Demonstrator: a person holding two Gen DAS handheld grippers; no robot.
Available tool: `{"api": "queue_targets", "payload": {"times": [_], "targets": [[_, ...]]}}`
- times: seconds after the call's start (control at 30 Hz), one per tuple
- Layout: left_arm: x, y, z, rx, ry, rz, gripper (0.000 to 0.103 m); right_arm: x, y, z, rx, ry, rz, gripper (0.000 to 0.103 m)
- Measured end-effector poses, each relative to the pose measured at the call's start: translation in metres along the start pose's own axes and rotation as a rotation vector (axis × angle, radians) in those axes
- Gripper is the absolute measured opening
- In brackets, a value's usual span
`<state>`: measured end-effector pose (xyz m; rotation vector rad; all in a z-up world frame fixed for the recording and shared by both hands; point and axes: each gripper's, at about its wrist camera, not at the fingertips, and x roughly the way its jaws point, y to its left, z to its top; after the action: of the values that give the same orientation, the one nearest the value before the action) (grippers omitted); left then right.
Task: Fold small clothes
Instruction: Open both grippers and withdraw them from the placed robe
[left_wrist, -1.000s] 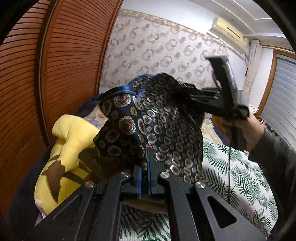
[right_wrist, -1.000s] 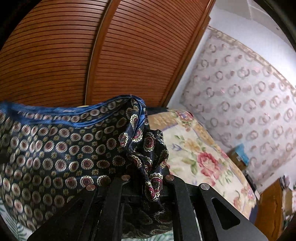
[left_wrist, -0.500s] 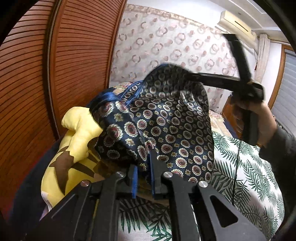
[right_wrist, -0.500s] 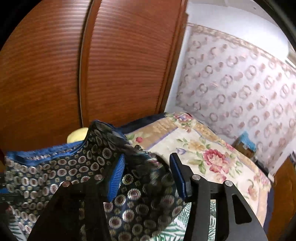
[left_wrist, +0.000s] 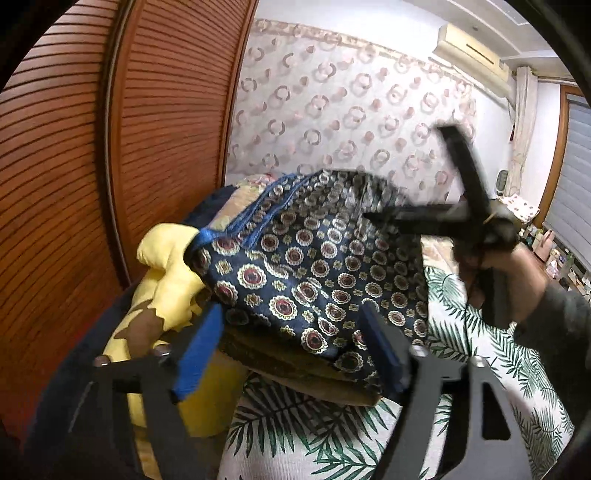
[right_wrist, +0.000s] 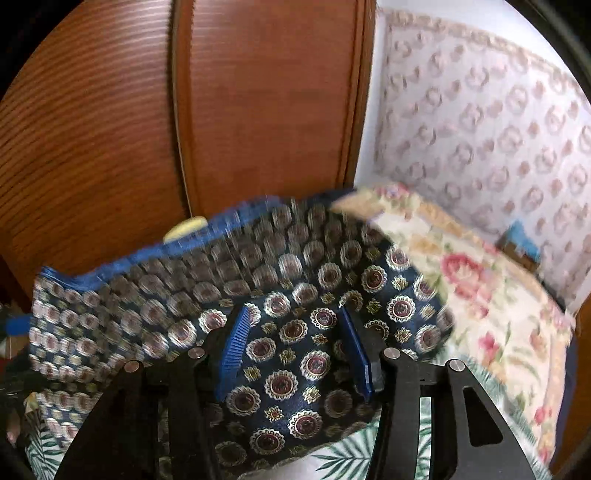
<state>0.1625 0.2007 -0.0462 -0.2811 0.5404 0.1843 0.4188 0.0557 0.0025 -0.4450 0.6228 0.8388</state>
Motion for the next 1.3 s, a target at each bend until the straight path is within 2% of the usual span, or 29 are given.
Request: {"api": "queue_targets", "payload": {"times": [0.07, 0.13, 0.3, 0.4, 0.6, 0.67, 0.8, 0.83, 0.93, 1.07, 1.17, 1.3], "targets": [[-0.008, -0.002, 0.001, 0.016, -0.019, 0.000, 0.086, 0.010, -0.003, -0.003, 0.019, 0.012, -0.005, 0.052], [-0.012, -0.004, 0.003, 0.030, -0.023, 0.032, 0.091, 0.011, -0.006, -0.003, 0.042, 0.003, 0.003, 0.052], [-0.025, -0.009, 0.003, 0.062, -0.047, 0.037, 0.093, -0.012, -0.015, -0.011, 0.070, -0.021, 0.007, 0.052], [-0.034, -0.016, 0.004, 0.074, -0.062, 0.033, 0.093, -0.029, -0.004, -0.016, 0.068, -0.050, 0.005, 0.052], [-0.050, -0.036, 0.002, 0.102, -0.071, -0.009, 0.093, -0.090, 0.023, -0.048, 0.074, -0.117, -0.006, 0.053], [-0.055, -0.045, 0.000, 0.116, -0.069, -0.022, 0.093, -0.115, 0.027, -0.063, 0.081, -0.137, -0.020, 0.058], [-0.061, -0.068, -0.005, 0.155, -0.056, -0.054, 0.093, -0.159, 0.033, -0.096, 0.114, -0.173, -0.035, 0.061], [-0.064, -0.074, -0.007, 0.164, -0.055, -0.061, 0.093, -0.172, 0.034, -0.107, 0.122, -0.179, -0.045, 0.062], [-0.072, -0.095, -0.012, 0.203, -0.059, -0.071, 0.093, -0.205, 0.039, -0.132, 0.140, -0.202, -0.074, 0.074], [-0.083, -0.118, -0.018, 0.222, -0.056, -0.097, 0.093, -0.248, 0.049, -0.163, 0.179, -0.230, -0.110, 0.076], [-0.090, -0.131, -0.022, 0.228, -0.059, -0.117, 0.093, -0.275, 0.056, -0.183, 0.206, -0.243, -0.151, 0.082], [-0.100, -0.150, -0.026, 0.245, -0.071, -0.129, 0.093, -0.313, 0.066, -0.206, 0.238, -0.256, -0.213, 0.082]]}}
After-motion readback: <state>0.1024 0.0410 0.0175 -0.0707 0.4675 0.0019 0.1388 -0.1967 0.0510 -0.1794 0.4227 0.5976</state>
